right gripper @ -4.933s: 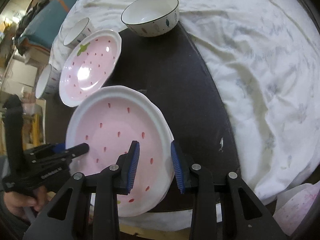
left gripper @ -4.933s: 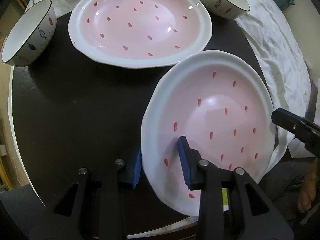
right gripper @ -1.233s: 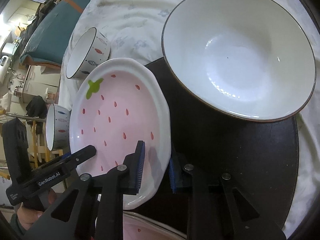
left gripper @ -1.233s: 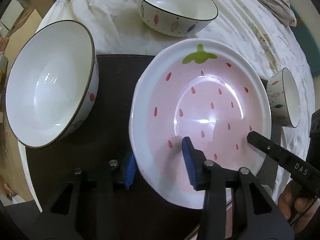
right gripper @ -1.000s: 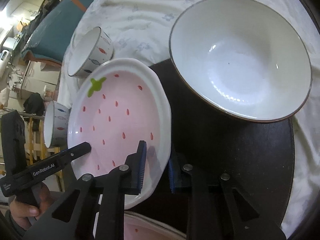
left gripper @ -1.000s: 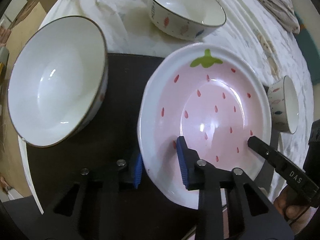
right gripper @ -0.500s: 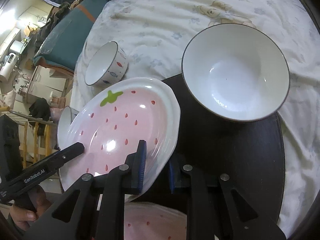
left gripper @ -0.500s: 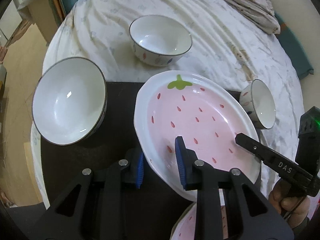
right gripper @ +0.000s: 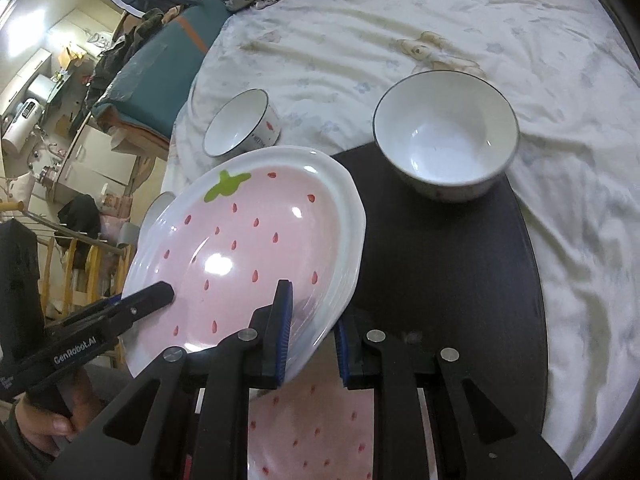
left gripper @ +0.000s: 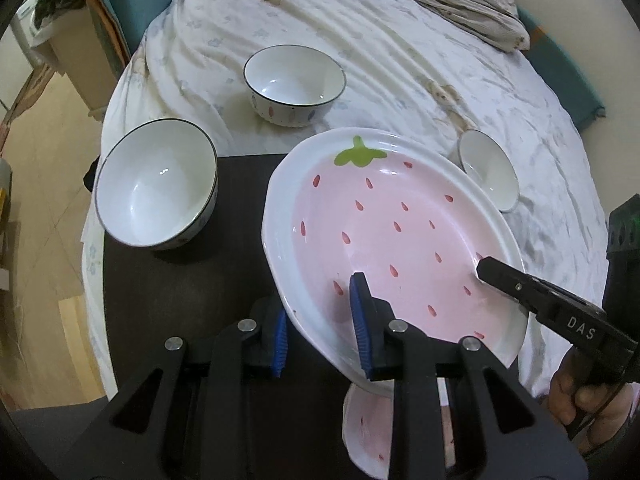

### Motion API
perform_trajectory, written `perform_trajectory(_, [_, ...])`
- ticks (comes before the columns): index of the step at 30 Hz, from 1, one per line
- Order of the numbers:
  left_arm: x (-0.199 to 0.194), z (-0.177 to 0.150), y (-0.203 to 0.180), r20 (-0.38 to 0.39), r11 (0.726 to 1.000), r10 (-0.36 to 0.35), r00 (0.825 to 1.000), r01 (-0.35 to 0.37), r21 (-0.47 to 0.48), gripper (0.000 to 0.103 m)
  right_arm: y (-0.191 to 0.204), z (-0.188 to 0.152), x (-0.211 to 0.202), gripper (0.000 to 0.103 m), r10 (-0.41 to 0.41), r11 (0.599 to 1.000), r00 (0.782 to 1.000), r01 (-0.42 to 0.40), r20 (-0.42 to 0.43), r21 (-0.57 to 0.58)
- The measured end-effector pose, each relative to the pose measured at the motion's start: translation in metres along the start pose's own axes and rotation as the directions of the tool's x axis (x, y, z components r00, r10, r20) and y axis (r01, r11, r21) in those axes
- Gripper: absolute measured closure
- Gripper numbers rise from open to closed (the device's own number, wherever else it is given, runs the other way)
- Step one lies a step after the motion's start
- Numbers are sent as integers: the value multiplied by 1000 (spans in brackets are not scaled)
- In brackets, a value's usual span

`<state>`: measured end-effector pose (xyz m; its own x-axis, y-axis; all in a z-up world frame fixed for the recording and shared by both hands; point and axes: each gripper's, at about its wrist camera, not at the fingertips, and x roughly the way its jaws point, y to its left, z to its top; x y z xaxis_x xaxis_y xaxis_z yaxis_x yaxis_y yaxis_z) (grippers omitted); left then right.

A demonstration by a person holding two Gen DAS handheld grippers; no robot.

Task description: Organize plates and bowls

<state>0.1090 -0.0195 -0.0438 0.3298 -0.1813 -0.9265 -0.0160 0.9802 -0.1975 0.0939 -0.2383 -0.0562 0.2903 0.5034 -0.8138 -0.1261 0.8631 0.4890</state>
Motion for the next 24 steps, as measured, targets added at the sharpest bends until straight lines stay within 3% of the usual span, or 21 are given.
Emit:
perform_trajectory(7, [-21,-28,-12,8,996,-48,999,47,70,79,1,-35,-32,82,-1,1000,999,2,46,-14])
perform_trajectory(17, [-14,-68,-45,-73,978,-89,993,101,183,79,-23,-91,-57,82,-61,997,997,58,54,55])
perform_trajectory(24, [1,-85,-59,-129,971,-76,989,103,214,79,-39,-118,-55,82,-92,990,996,89,21,110])
